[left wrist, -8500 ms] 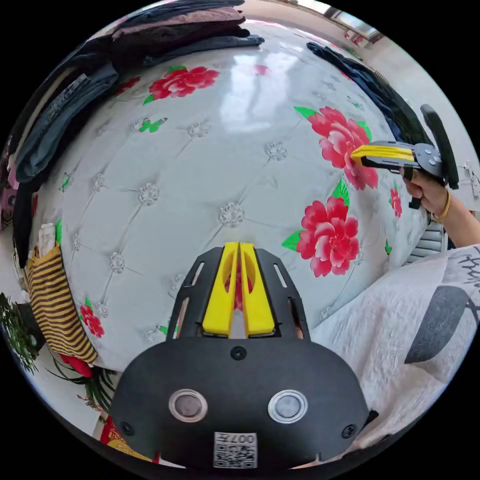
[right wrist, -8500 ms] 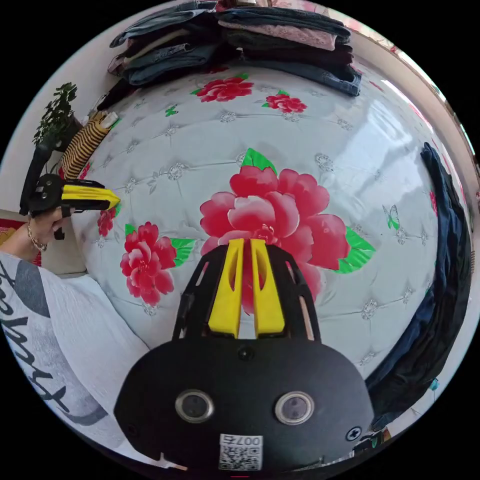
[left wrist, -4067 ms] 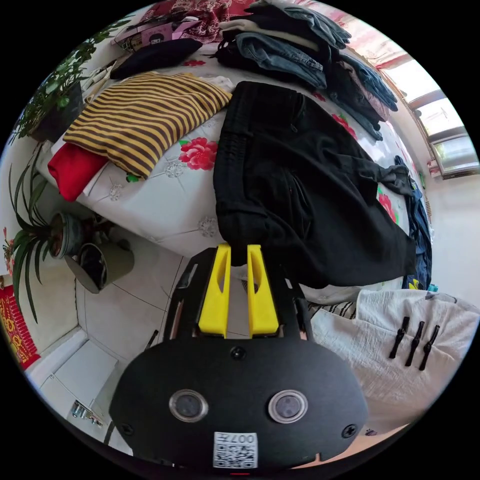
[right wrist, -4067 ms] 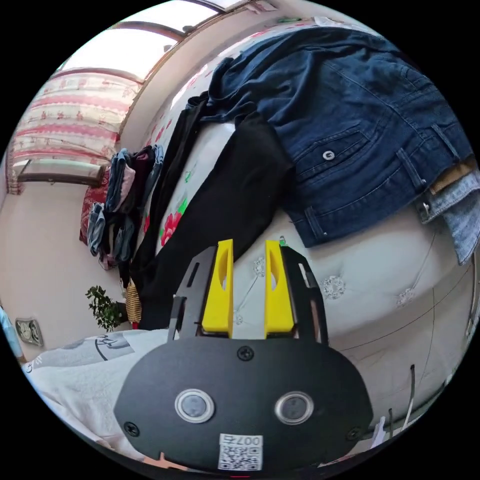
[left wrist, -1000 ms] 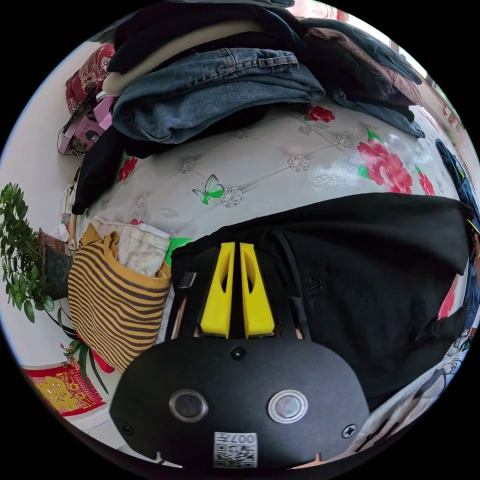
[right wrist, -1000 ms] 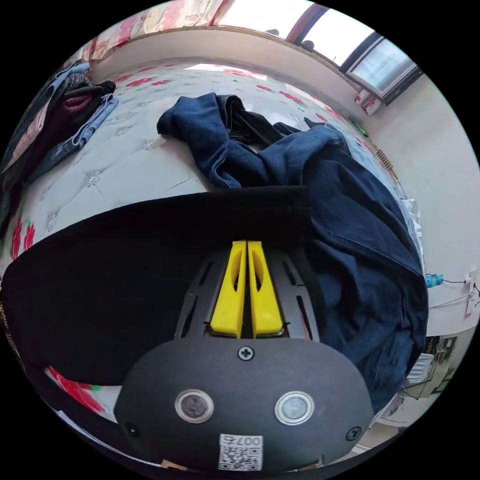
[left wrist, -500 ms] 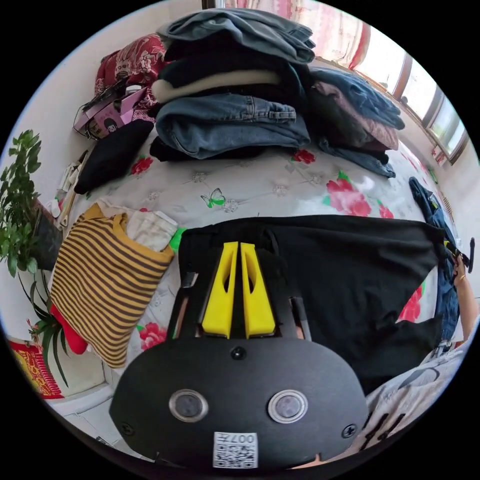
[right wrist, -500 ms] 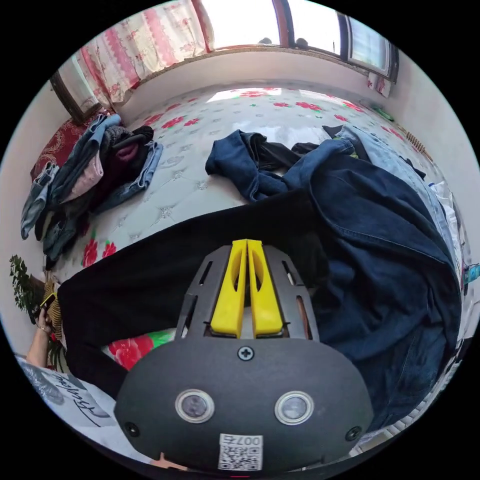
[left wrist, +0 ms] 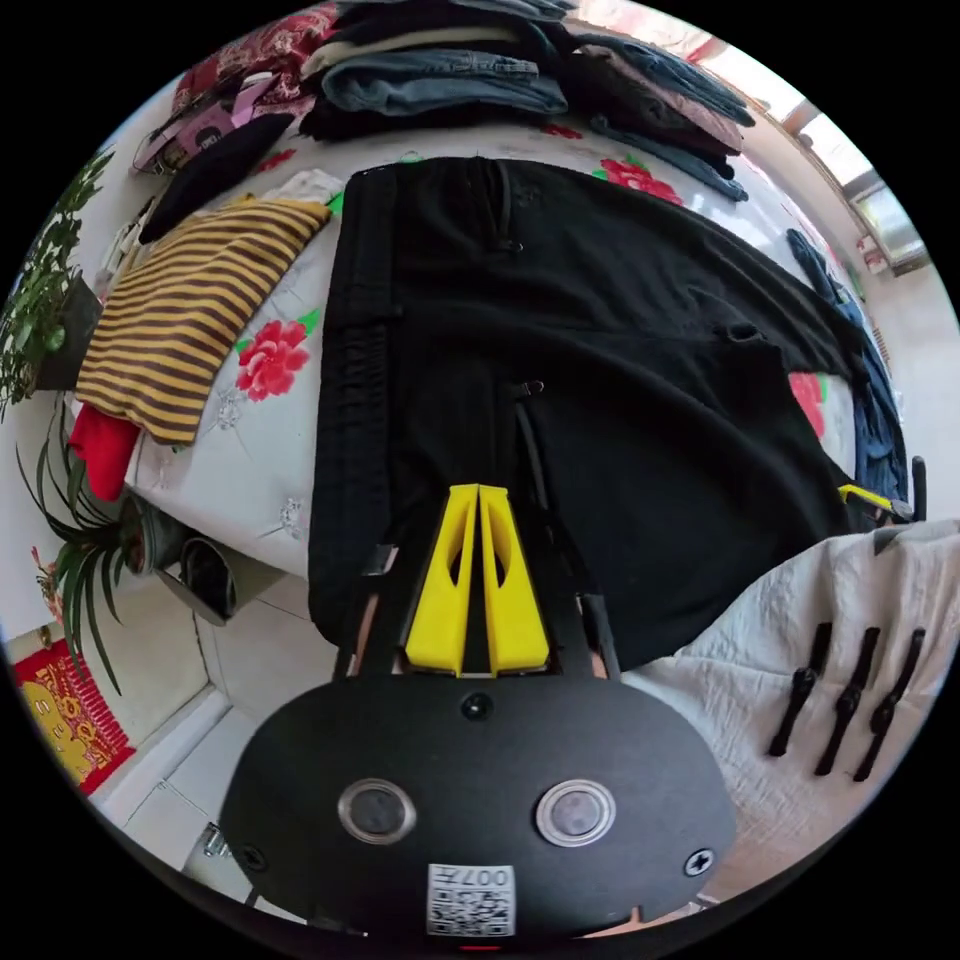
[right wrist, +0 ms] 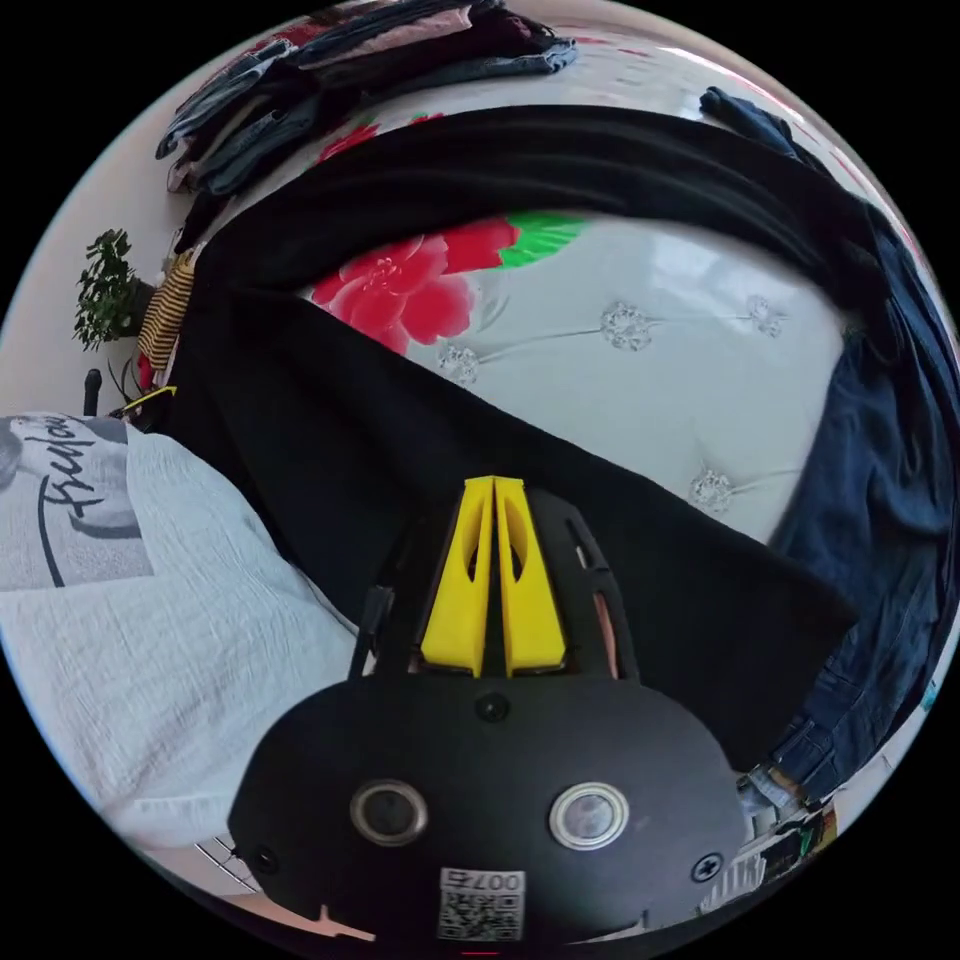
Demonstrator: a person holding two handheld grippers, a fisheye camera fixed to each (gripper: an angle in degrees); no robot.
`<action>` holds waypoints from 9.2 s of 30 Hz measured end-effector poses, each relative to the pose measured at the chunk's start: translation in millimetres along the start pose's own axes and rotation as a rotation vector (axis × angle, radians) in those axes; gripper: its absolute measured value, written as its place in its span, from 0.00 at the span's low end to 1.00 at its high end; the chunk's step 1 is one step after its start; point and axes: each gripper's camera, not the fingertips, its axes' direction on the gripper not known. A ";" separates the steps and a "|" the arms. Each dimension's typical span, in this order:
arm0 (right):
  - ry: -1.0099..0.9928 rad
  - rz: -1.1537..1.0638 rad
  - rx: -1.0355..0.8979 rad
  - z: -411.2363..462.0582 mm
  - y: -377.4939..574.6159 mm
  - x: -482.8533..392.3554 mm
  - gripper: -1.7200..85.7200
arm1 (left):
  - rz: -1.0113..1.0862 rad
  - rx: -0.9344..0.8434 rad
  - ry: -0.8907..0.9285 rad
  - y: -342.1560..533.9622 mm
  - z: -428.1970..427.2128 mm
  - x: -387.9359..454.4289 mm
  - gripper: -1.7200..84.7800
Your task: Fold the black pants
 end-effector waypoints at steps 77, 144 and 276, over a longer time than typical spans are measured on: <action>-0.158 0.866 0.522 71.6 327.7 169.7 0.06 | 0.301 0.107 -0.007 33.1 -101.2 15.2 0.01; -0.946 -0.007 -0.556 146.0 -247.1 76.0 0.10 | 1.177 0.205 0.093 63.0 -104.5 282.8 0.01; -0.234 0.838 0.624 24.2 362.0 225.5 0.05 | 0.222 0.344 -0.244 125.6 -120.2 212.0 0.09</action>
